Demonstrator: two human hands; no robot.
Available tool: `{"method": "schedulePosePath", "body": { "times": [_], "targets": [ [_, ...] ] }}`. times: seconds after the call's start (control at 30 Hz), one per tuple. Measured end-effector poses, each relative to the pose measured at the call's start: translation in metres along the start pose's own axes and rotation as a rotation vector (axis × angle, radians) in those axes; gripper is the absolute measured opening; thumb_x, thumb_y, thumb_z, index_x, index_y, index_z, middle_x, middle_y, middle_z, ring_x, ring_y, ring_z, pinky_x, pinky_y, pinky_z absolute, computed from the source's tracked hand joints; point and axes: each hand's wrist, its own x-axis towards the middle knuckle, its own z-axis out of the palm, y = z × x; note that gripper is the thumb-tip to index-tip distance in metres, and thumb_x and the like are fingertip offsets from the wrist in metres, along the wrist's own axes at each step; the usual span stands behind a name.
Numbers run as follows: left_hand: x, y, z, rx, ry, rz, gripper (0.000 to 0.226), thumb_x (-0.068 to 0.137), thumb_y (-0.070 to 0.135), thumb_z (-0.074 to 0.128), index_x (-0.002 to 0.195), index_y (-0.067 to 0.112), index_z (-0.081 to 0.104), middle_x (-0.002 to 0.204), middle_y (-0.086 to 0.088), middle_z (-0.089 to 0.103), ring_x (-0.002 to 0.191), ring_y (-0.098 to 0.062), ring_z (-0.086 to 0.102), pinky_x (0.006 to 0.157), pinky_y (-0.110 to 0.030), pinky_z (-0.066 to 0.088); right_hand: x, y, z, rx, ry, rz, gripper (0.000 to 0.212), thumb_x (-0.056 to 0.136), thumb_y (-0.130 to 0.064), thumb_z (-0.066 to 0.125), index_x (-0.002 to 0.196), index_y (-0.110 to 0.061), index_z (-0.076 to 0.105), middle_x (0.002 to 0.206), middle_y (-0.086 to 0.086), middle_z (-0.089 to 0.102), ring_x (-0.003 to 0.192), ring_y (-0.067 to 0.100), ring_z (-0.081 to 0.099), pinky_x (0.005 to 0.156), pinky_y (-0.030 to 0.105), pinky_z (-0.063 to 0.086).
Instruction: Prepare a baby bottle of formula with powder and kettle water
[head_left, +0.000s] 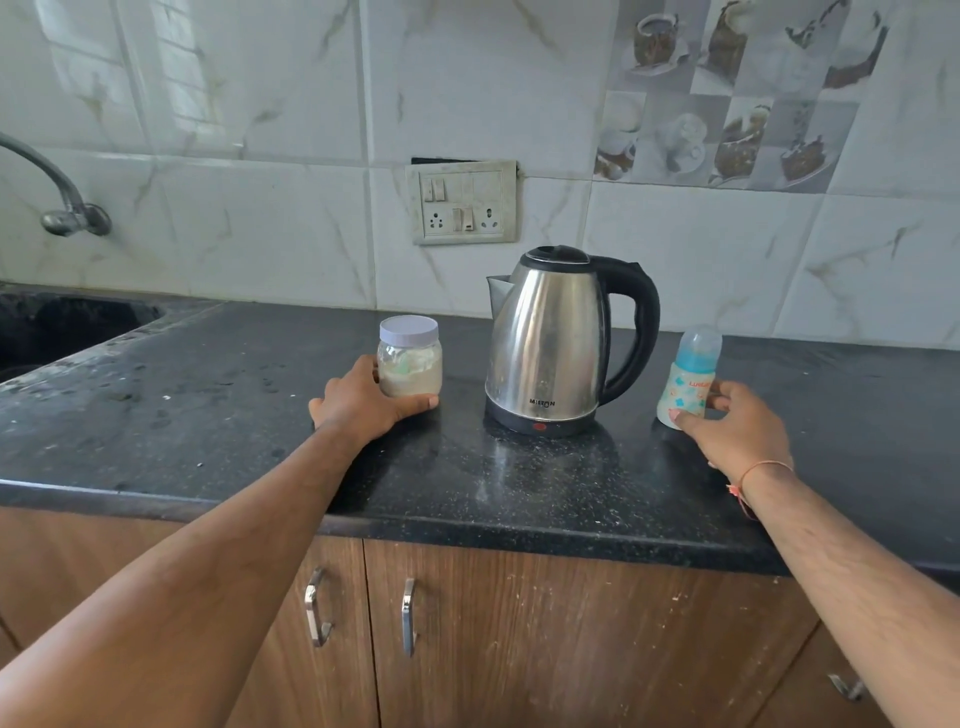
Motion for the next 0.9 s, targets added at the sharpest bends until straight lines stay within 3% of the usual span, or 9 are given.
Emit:
{"method": "schedulePosePath", "body": {
  "times": [0.33,0.8,0.87,0.9],
  "targets": [
    [0.004,-0.004,0.003,0.012,0.017,0.005,0.095,0.06,0.091,0.08,0.134,0.036,0.055,0.129,0.004,0.072,0.129,-0.031,0.06,0.104,-0.054,0.038,-0.007,-0.01,-0.004,-0.043,0.007,-0.004,0.06,0.094,-0.042,0.082,0.145,-0.024,0.058,0.144,-0.005,0.069,0.125,0.025,0.07,0.1,0.048,0.058],
    [-0.01,0.003,-0.005,0.073,-0.003,0.014,0.094,0.063,0.096,0.072,0.132,0.034,0.057,0.128,0.005,0.072,0.132,-0.03,0.058,0.109,-0.053,0.041,-0.01,-0.013,-0.005,-0.13,-0.034,0.007,0.06,0.1,-0.042,0.074,0.152,-0.023,0.051,0.152,-0.001,0.064,0.13,0.029,0.066,0.098,0.045,0.055],
    [-0.014,0.006,-0.006,0.097,-0.032,0.011,0.106,0.062,0.097,0.072,0.141,0.03,0.052,0.134,0.0,0.07,0.137,-0.031,0.054,0.11,-0.053,0.038,-0.012,-0.015,-0.005,-0.116,-0.028,0.0,0.068,0.097,-0.042,0.077,0.155,-0.023,0.047,0.155,0.001,0.061,0.132,0.032,0.065,0.1,0.048,0.055],
    [-0.016,0.008,-0.006,0.134,-0.064,0.003,0.122,0.059,0.1,0.07,0.152,0.026,0.043,0.14,-0.004,0.066,0.141,-0.033,0.051,0.113,-0.053,0.036,-0.012,-0.015,-0.005,-0.116,0.002,0.006,0.075,0.096,-0.04,0.079,0.159,-0.023,0.042,0.159,0.003,0.057,0.136,0.034,0.062,0.103,0.052,0.054]
  ]
}}
